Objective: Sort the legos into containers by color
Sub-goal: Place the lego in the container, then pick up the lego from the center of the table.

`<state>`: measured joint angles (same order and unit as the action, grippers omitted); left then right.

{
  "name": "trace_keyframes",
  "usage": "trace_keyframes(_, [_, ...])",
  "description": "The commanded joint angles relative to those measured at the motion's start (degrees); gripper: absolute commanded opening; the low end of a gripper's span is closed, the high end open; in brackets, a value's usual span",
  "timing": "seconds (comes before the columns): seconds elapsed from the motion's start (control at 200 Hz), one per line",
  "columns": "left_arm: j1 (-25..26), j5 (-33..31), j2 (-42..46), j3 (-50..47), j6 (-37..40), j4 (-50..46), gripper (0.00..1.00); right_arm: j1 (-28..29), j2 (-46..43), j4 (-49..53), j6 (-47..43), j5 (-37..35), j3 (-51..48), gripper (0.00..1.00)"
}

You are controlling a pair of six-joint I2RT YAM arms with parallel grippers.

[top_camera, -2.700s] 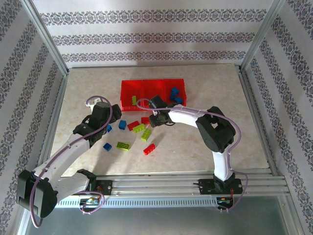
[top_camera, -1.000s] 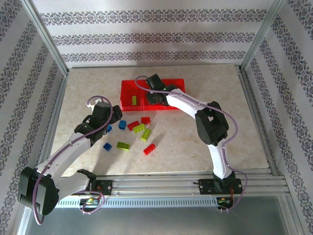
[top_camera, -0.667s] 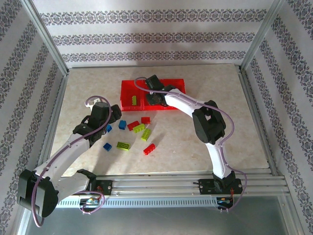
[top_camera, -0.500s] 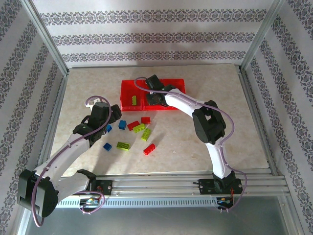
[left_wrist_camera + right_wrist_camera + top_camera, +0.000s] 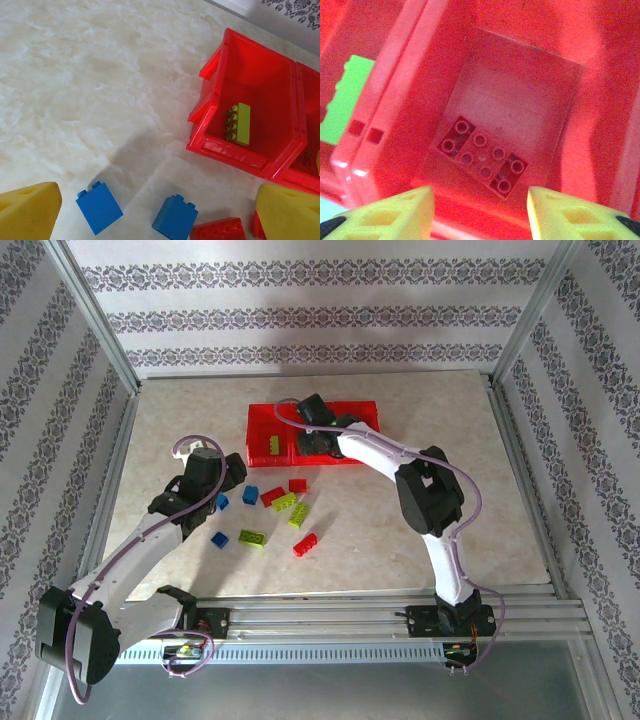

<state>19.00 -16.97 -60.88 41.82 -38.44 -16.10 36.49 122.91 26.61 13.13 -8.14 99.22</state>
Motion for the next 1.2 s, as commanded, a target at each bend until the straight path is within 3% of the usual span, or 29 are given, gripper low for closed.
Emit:
trace_keyframes(0.0, [-0.58,-0.7,1.29,-0.68,-0.2,-0.65,1.0,1.73,-6.06,0.08,0.56,-0.69,-2.72,0.56])
trace_keyframes(0.24, [-0.8,-0.52,1.4,-0.9,-0.32,-0.6,1.0,4.28,-11.56,0.25,4.56,-0.47,-8.94,0.62])
trace_keyframes(0.505, [-0.72,-0.52,1.64,-1.68,-0.83,-0.78,1.0,6.29,-13.8,2.98,15.17,0.45,-13.88,0.75])
trace_keyframes(0.765, [-0.81,-0.19,1.19,-1.75,-0.85,-0.18,1.0,8.5,-9.77,3.39,19.48,1.93,-12.77,0.85])
trace_keyframes(1.194, [-0.98,-0.19,0.94,-2.36,-0.94,0.01,1.0,8.86,-0.66,6.1,18.5,2.07,-6.19,0.85])
